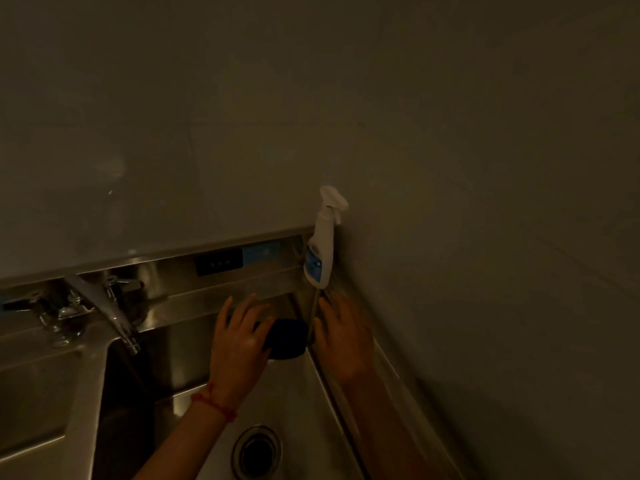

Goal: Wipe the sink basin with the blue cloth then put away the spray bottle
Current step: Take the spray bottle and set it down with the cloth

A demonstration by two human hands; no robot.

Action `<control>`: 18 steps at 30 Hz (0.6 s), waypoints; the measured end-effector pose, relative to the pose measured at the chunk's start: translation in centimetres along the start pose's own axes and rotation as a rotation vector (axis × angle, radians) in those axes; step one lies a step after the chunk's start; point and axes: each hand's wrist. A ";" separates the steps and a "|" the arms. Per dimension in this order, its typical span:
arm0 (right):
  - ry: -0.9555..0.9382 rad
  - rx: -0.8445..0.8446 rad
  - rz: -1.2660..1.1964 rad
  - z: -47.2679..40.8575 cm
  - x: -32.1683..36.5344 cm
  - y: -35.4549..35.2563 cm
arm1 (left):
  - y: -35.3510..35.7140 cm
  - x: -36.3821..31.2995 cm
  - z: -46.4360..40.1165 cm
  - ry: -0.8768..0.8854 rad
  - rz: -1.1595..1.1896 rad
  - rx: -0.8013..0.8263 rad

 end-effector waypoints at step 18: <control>0.122 0.063 -0.042 -13.2 -5.9 4.4 | 6.2 1.6 -5.8 -0.104 -0.079 0.062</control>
Point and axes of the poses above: each hand's wrist, its own z-axis away from the middle knuckle, its own y-axis out of the palm, x = y × z, and after that the axes turned 3 degrees about x, right-handed
